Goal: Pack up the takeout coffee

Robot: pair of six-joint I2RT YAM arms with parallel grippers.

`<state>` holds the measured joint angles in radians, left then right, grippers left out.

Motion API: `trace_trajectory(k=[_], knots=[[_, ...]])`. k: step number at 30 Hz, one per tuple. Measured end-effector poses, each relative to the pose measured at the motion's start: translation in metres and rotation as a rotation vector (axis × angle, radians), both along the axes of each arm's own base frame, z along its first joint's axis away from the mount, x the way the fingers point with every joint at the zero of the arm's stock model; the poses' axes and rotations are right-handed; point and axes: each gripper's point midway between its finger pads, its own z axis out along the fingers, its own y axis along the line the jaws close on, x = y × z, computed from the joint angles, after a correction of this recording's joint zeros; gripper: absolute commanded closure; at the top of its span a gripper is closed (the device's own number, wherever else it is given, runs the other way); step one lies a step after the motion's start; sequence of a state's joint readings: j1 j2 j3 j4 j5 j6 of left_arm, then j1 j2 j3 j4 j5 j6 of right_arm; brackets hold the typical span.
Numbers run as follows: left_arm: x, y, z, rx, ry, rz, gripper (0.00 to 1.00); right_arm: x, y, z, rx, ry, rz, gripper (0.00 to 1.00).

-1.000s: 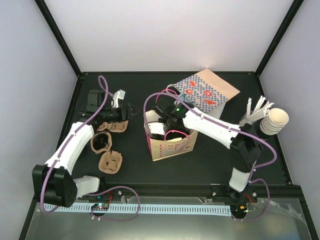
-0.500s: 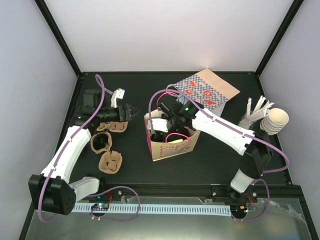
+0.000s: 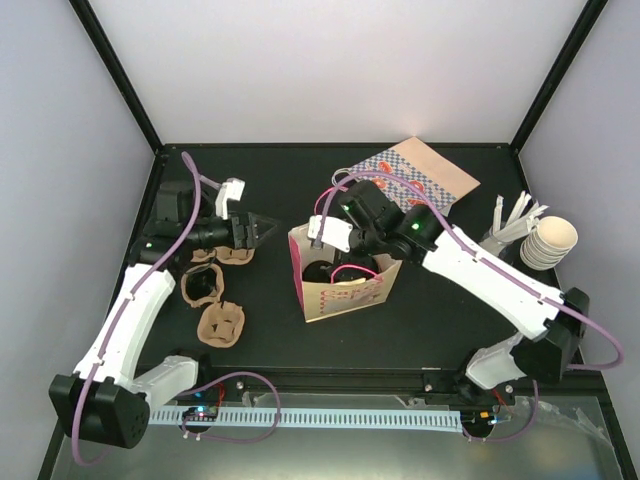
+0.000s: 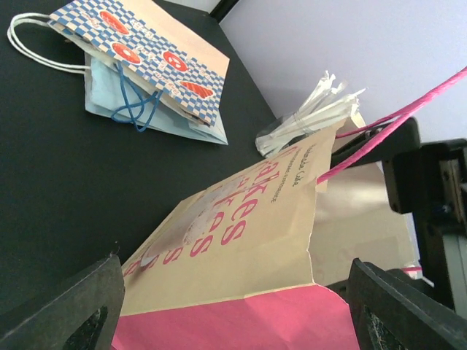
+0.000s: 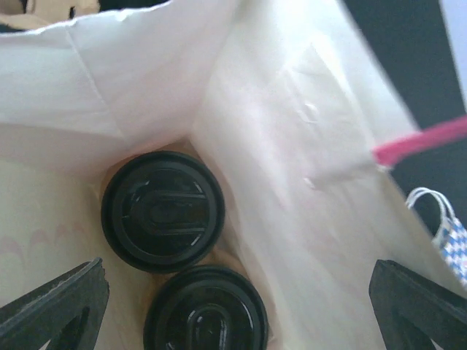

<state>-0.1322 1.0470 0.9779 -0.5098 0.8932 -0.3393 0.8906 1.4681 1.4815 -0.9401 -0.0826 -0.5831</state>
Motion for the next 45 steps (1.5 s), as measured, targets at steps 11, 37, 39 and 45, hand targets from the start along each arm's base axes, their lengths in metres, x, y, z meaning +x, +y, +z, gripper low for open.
trace_trajectory(k=[11, 37, 39, 45], knots=[[-0.013, 0.005, 0.017, 0.011, -0.076, 0.020, 0.11, 0.016, -0.039, 0.028, 0.061, -0.155, -0.233, 0.00], [-0.025, 0.005, 0.037, 0.013, -0.153, 0.015, 0.09, 0.035, -0.107, 0.105, 0.211, -0.524, -0.546, 0.00], [-0.026, 0.005, 0.040, 0.012, -0.160, 0.012, 0.09, 0.042, -0.111, 0.112, 0.199, -0.576, -0.578, 0.00], [-0.027, 0.002, 0.042, 0.010, -0.166, 0.001, 0.08, 0.059, -0.126, 0.129, 0.169, -0.759, -0.667, 0.00]])
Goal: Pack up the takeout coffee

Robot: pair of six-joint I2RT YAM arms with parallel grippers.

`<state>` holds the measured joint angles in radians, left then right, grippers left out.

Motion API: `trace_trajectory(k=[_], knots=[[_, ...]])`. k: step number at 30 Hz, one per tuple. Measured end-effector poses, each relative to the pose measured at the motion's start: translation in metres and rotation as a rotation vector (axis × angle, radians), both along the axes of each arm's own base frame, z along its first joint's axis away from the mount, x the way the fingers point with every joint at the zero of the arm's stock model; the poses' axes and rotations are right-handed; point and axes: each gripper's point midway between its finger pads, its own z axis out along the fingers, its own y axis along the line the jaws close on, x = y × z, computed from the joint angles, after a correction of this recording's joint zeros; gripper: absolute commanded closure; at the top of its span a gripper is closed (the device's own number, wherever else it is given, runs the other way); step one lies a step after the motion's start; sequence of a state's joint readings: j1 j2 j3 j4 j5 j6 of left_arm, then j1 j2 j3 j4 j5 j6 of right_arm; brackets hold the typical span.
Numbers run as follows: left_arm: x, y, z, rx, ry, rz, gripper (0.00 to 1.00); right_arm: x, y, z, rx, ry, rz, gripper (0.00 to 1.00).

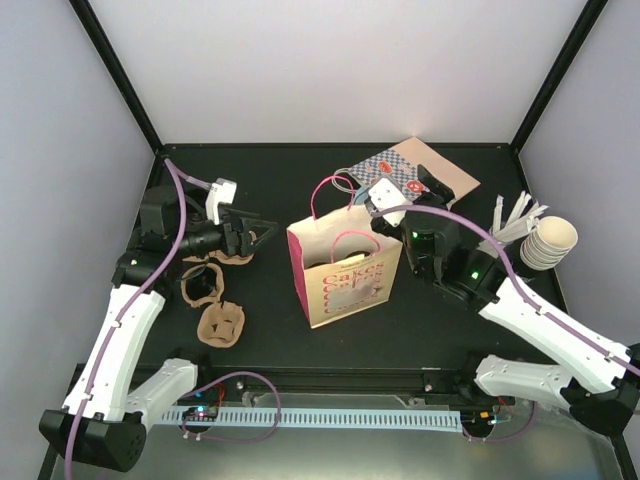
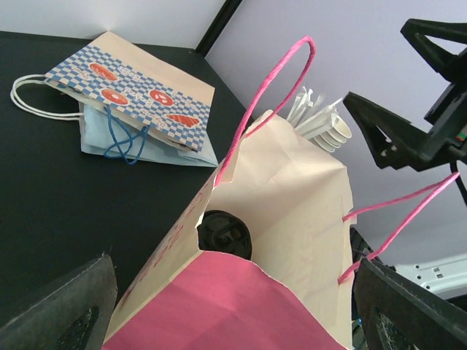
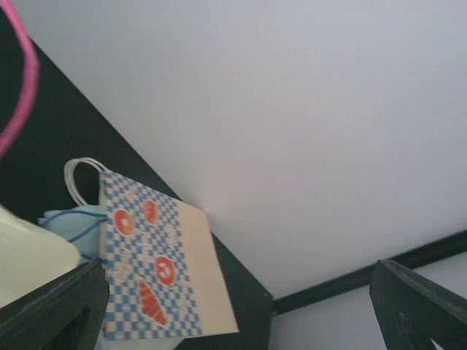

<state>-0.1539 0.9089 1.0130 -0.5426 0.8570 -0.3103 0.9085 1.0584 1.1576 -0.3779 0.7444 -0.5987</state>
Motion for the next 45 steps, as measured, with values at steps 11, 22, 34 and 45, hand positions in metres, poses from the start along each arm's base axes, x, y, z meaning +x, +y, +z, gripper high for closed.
trace_trajectory(k=[11, 22, 34, 45], knots=[[-0.005, -0.006, 0.006, -0.010, -0.006, -0.020, 0.08, 0.017, -0.014, -0.001, -0.215, -0.178, -0.155, 0.00], [-0.009, -0.007, 0.016, -0.026, -0.031, -0.023, 0.08, -0.027, -0.027, 0.004, -0.115, -0.290, 0.024, 0.00], [-0.017, -0.004, 0.030, -0.017, -0.054, -0.019, 0.05, -0.025, -0.039, 0.024, 0.186, -0.129, -0.081, 0.00], [-0.057, 0.003, 0.023, -0.001, -0.051, -0.010, 0.05, -0.050, -0.035, 0.012, 0.511, 0.245, -0.095, 0.10]])
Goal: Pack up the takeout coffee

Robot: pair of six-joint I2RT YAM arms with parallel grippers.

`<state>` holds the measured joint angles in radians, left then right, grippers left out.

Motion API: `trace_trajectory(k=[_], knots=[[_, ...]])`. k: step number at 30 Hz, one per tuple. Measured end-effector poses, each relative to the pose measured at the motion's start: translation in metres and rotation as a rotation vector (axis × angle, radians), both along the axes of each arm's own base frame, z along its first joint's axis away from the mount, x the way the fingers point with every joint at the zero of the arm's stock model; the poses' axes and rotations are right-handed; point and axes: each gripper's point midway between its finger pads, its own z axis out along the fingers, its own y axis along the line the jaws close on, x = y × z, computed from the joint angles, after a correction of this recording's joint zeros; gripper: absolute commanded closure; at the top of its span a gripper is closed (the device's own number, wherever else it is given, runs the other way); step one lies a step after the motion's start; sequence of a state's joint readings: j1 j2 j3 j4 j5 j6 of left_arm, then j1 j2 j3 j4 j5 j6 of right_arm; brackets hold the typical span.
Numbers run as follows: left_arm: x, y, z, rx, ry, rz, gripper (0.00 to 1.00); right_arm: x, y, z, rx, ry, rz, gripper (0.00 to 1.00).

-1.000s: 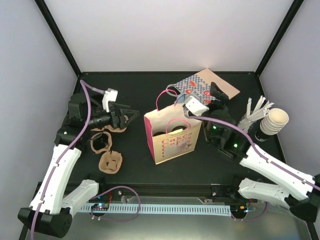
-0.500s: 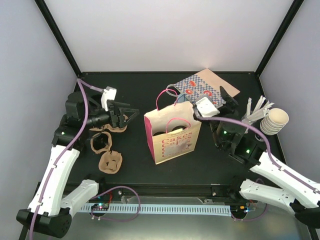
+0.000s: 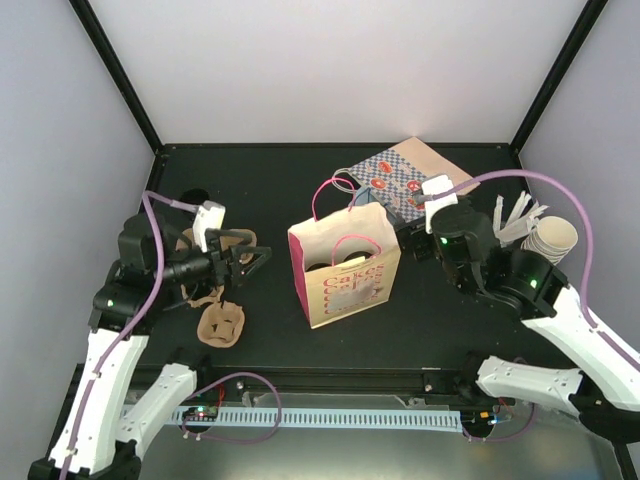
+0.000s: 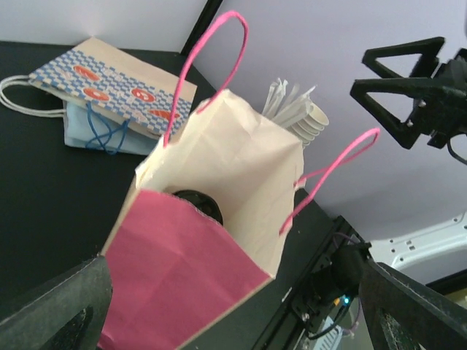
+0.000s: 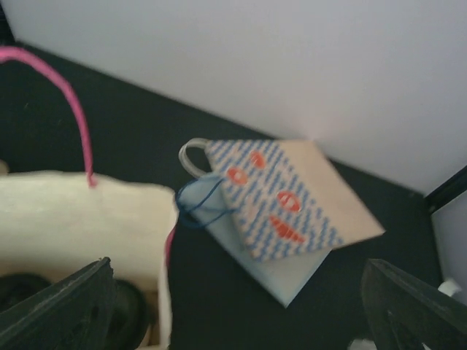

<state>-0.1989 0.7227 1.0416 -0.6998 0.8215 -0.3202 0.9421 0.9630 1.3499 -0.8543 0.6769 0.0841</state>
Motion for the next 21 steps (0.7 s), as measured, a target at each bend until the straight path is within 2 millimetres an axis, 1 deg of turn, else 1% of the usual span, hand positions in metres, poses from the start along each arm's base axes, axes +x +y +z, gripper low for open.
trace_trajectory(k=[5, 7, 10, 13, 15, 18, 21], knots=[[-0.020, 0.000, -0.016, -0.013, 0.045, 0.008, 0.05, -0.010, 0.016, -0.039, 0.038, 0.228, 0.016, 0.21], [-0.023, -0.002, -0.022, -0.016, 0.071, 0.013, 0.05, -0.016, 0.023, -0.054, 0.049, 0.312, 0.030, 0.26], [-0.022, -0.002, -0.033, -0.006, 0.121, 0.037, 0.05, -0.022, 0.030, -0.072, 0.054, 0.411, 0.028, 0.31], [-0.019, 0.000, -0.039, 0.005, 0.153, 0.075, 0.05, -0.021, 0.033, -0.082, 0.039, 0.458, 0.005, 0.37], [-0.015, 0.001, -0.043, 0.012, 0.173, 0.095, 0.05, -0.018, 0.035, -0.086, 0.031, 0.479, -0.010, 0.39], [-0.010, 0.000, -0.049, 0.031, 0.204, 0.110, 0.05, -0.009, 0.035, -0.089, 0.030, 0.501, -0.039, 0.42], [-0.006, -0.007, -0.056, 0.061, 0.235, 0.101, 0.05, 0.003, 0.037, -0.089, 0.033, 0.513, -0.060, 0.46]])
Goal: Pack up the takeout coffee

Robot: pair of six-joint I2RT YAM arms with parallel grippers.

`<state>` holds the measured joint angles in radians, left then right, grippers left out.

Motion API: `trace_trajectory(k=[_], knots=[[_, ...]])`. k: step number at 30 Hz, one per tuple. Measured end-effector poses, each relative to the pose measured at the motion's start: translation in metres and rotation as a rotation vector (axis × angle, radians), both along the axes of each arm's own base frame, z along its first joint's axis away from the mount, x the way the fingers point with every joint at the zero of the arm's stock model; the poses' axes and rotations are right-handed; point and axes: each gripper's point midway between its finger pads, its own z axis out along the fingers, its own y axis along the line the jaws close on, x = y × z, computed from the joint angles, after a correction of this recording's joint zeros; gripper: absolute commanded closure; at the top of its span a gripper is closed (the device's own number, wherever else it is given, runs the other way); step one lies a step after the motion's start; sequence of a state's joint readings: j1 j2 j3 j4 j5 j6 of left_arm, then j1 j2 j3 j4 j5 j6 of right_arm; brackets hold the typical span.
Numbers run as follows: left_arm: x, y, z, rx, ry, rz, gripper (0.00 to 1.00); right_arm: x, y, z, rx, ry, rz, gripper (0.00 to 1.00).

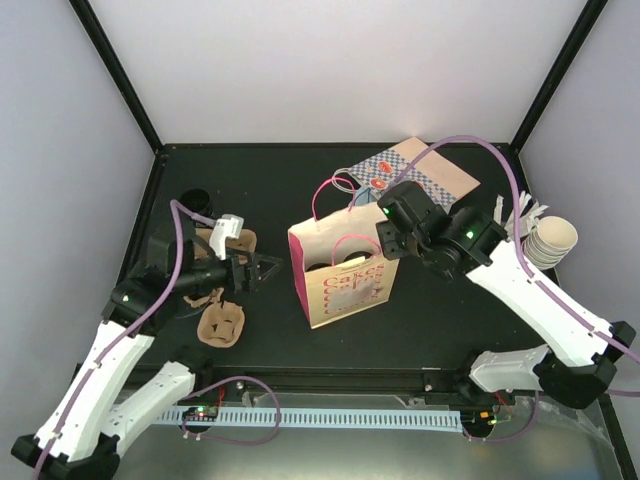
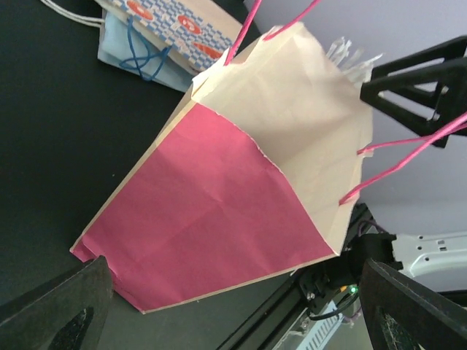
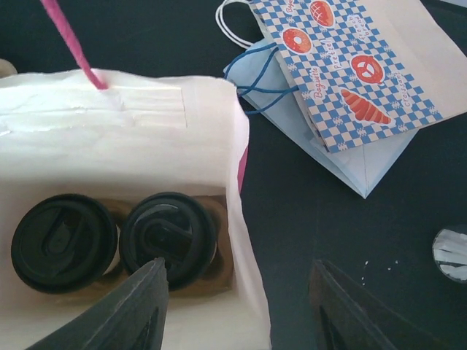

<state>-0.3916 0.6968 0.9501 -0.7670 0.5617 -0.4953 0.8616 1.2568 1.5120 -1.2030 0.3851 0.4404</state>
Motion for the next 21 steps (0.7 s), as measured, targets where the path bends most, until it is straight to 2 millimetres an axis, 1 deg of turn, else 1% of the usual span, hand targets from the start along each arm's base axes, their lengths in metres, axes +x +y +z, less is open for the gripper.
trace_trajectory(k=[3, 5, 9, 11, 13, 16, 18, 21], knots=[[0.004, -0.007, -0.006, 0.027, 0.025, -0.010, 0.05, 0.009, 0.003, -0.001, -0.008, 0.010, -0.008, 0.51], [0.011, -0.011, -0.005, 0.049, 0.029, -0.011, 0.05, 0.016, 0.005, -0.004, -0.011, 0.018, -0.010, 0.59], [0.027, -0.017, 0.007, 0.082, -0.001, -0.008, 0.05, 0.026, 0.008, -0.014, -0.029, 0.049, -0.014, 0.71], [0.035, -0.019, 0.015, 0.102, -0.036, -0.010, 0.04, 0.030, 0.008, -0.019, -0.040, 0.063, -0.016, 0.75], [0.042, -0.022, 0.025, 0.117, -0.082, -0.029, 0.04, 0.034, 0.006, -0.023, -0.047, 0.073, -0.021, 0.82], [0.049, -0.028, 0.033, 0.138, -0.145, -0.072, 0.04, 0.037, 0.004, -0.024, -0.042, 0.080, -0.022, 0.97], [0.054, -0.033, 0.033, 0.151, -0.166, -0.101, 0.05, 0.039, 0.004, -0.023, -0.034, 0.079, -0.023, 0.99], [0.064, -0.041, 0.026, 0.177, -0.183, -0.142, 0.04, 0.042, 0.004, -0.022, -0.020, 0.076, -0.022, 0.99]])
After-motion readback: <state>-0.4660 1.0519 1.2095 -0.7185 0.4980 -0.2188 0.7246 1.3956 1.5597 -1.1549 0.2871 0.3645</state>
